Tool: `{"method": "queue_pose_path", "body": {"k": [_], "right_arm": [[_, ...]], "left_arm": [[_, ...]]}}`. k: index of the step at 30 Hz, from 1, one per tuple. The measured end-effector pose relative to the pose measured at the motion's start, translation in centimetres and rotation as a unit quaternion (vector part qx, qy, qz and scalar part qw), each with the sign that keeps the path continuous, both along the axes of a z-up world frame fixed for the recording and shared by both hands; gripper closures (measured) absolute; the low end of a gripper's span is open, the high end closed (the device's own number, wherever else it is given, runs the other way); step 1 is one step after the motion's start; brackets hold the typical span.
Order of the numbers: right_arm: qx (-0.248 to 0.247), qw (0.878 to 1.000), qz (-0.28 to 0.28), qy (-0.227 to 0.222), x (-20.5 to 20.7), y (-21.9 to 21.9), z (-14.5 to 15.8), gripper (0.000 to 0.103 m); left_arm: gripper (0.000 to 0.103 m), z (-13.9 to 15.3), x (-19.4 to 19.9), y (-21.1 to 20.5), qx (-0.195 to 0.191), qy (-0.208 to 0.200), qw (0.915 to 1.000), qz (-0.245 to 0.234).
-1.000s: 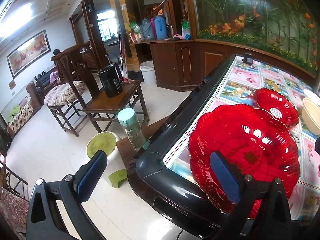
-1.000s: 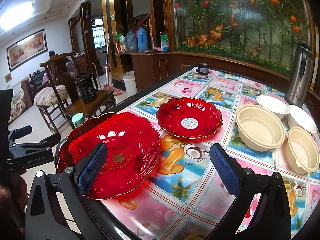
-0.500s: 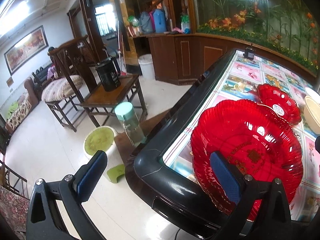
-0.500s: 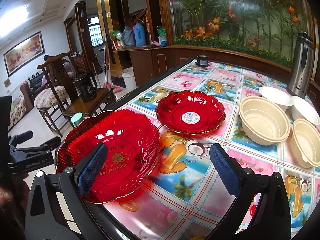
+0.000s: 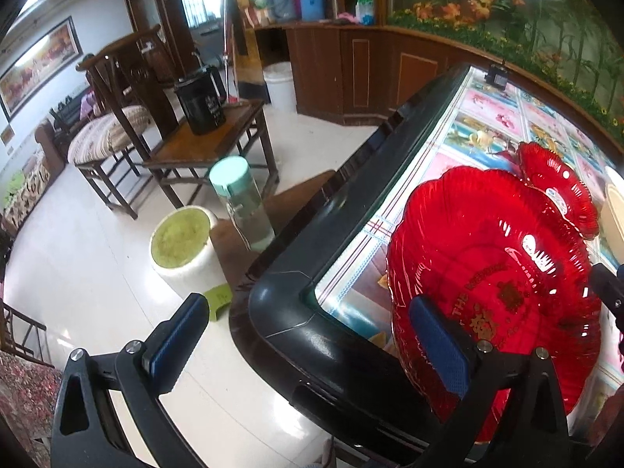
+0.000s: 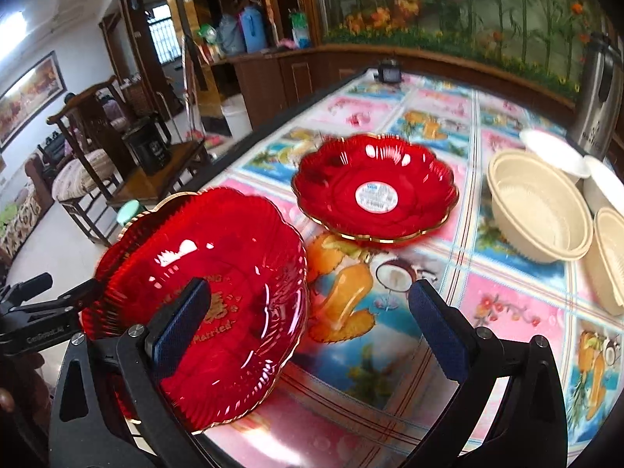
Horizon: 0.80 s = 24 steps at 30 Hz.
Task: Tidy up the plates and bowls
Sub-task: 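Grasp the red plate stack rim with the left tool and lift it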
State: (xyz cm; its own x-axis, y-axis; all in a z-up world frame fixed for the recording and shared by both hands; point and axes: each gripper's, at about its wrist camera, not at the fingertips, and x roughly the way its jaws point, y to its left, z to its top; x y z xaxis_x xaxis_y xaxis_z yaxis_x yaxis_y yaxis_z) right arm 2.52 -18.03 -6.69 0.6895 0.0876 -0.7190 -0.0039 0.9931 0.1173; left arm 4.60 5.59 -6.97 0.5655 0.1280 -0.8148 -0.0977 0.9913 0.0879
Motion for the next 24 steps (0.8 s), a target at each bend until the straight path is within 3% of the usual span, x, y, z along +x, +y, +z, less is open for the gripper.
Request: {"method": "queue_pose_path", "body": {"k": [10,14,18,23,24], "right_arm": [[0.022,0.999,-0.011,0.046,1.5,-0.6,-2.0,0.005],[0.048,0.996,-0.007,0.074,2.2,-0.7,-3.3,0.017],[0.041,0.996,-0.003,0.082,2.5,-0.3,-3.7,0.019],[0.026,0.997,-0.001,0.076,2.6,0.2,-3.8,0.044],[0.026,0.997,0.001,0.075,2.6,0.1,-3.7,0.044]], "left_arm": [[0.000,-1.9,0.7,-1.0,-0.014,0.045,0.9988,-0.014],[0.000,-2.5,0.9,-1.2,-0.022,0.059,0.9979,-0.018],[0.000,-2.7,0.9,-1.7,-0.026,0.060,0.9975,-0.028],[0.001,-2.6,0.7,-2.4,-0.020,0.052,0.9976,-0.042],[0.001,-2.6,0.6,-2.6,-0.018,0.051,0.9975,-0.046]]}}
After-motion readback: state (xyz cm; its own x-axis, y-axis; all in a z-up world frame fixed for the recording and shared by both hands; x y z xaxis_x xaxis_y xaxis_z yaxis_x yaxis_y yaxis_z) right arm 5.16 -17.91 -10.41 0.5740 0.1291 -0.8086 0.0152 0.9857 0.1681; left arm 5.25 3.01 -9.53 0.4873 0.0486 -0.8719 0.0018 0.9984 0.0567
